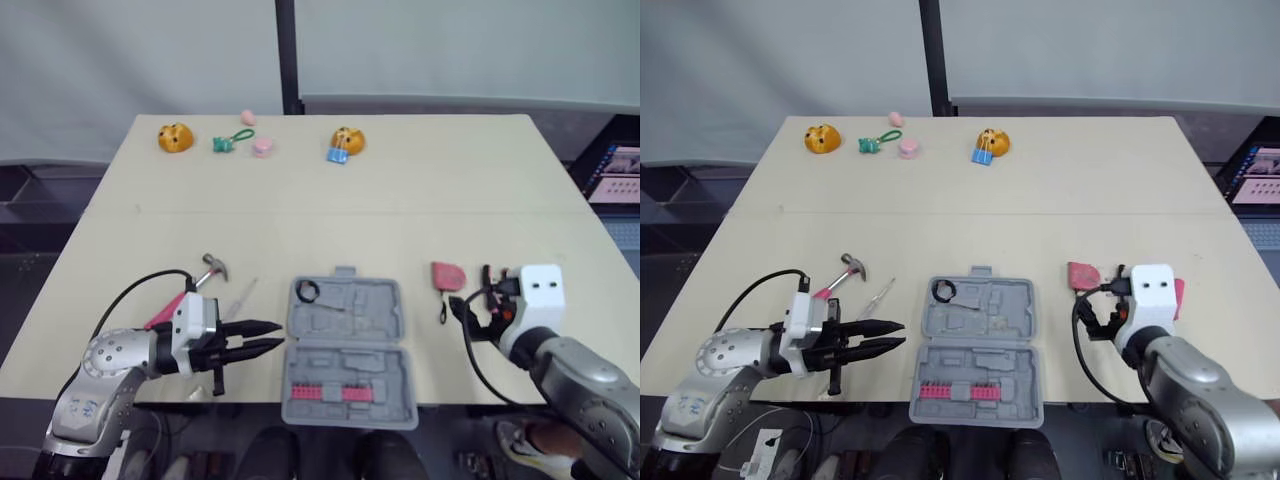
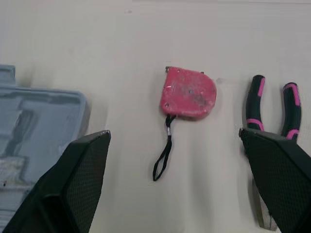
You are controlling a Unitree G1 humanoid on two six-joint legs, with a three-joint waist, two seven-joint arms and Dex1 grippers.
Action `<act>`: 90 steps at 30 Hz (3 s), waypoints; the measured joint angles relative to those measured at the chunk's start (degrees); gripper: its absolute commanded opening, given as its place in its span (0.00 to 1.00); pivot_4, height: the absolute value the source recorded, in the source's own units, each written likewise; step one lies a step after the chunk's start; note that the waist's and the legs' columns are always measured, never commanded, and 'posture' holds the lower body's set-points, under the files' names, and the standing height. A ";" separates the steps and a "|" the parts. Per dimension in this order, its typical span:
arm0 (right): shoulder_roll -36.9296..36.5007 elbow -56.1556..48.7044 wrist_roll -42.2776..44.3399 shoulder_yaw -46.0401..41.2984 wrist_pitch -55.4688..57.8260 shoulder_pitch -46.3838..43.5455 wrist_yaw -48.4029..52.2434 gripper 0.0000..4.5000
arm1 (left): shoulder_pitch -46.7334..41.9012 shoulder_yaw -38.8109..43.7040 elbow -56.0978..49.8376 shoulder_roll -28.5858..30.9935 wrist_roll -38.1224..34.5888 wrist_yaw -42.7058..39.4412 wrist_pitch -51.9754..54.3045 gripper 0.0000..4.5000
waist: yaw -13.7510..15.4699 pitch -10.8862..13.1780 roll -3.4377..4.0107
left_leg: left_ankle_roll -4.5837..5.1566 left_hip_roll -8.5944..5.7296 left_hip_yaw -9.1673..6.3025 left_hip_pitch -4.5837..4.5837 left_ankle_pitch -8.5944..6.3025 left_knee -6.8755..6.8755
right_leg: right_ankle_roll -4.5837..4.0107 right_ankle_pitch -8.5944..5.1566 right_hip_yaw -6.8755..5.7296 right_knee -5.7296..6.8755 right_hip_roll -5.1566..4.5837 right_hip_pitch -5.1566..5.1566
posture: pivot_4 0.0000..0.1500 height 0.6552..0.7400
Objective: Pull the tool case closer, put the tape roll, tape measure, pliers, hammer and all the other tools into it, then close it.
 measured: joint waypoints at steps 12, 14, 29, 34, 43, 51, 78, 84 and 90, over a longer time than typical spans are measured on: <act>0.50 17.49 -7.95 8.63 3.22 -10.40 -0.32 1.00 | -0.66 -0.45 0.39 0.03 0.21 2.26 0.05 0.20 | -0.55 0.03 0.04 | 0.06 -0.04 0.07 -0.02 0.03 -0.01 | 0.01 0.01 0.00 -0.01 -0.01 0.00 | 1.00 0.15; 0.50 19.77 -9.44 9.88 1.61 -10.56 -0.32 1.00 | -0.31 -0.44 0.36 0.05 0.20 2.55 0.23 0.20 | -0.68 0.03 0.05 | 0.06 -0.04 0.07 -0.02 0.03 -0.02 | 0.01 0.00 0.00 -0.01 -0.01 -0.01 | 1.00 0.15; 4.52 29.46 -15.06 13.94 -6.96 -14.38 -0.08 1.00 | 0.59 -0.27 0.03 0.14 -0.16 4.38 1.27 0.20 | -1.39 0.07 0.12 | -0.02 -0.02 0.06 -0.03 0.07 -0.08 | 0.02 0.00 -0.01 -0.01 0.00 -0.06 | 1.00 0.15; 5.21 30.95 -16.10 14.41 -7.90 -14.49 0.03 1.00 | 0.98 0.81 0.00 0.45 -0.52 4.37 1.79 0.20 | -1.41 0.08 0.12 | -0.02 -0.02 0.06 -0.03 0.07 -0.08 | 0.02 0.00 -0.01 -0.01 0.00 -0.06 | 1.00 0.15; 6.49 31.21 -17.03 14.37 -8.89 -14.50 0.07 1.00 | 0.98 0.86 0.01 1.34 -0.78 3.38 2.70 0.20 | -1.46 0.08 0.12 | -0.02 -0.01 0.05 -0.03 0.07 -0.10 | 0.02 0.00 -0.01 -0.03 0.00 -0.07 | 1.00 0.15; 6.99 31.22 -17.48 14.27 -9.06 -14.52 0.07 1.00 | 1.11 1.20 0.41 2.32 -1.39 2.45 4.17 0.85 | -1.48 0.08 0.13 | -0.02 0.00 0.05 -0.03 0.07 -0.11 | 0.02 0.00 -0.01 -0.04 -0.01 -0.07 | 1.00 0.15; 8.20 30.65 -18.62 14.11 -9.90 -13.80 0.61 0.01 | 1.16 1.82 0.52 2.31 -0.21 3.67 2.25 1.00 | -1.38 0.09 0.14 | -0.03 0.01 0.03 -0.04 0.06 -0.17 | 0.02 -0.01 -0.01 -0.11 -0.03 -0.07 | 1.00 0.15; 8.96 24.40 -18.58 12.98 -6.58 -9.68 0.60 0.01 | 0.95 1.74 0.44 2.32 -0.24 3.58 2.77 1.00 | -1.33 0.09 0.14 | -0.03 0.01 0.02 -0.04 0.06 -0.28 | 0.02 -0.01 -0.01 -0.18 -0.03 -0.07 | 1.00 0.15; 9.30 14.93 -18.45 12.27 -1.51 -3.00 0.61 0.01 | 0.66 1.55 0.39 2.40 -0.27 2.98 3.52 1.00 | -1.29 0.09 0.14 | -0.04 0.01 0.02 -0.02 0.07 -0.46 | 0.02 -0.01 -0.01 -0.30 -0.03 -0.07 | 1.00 0.15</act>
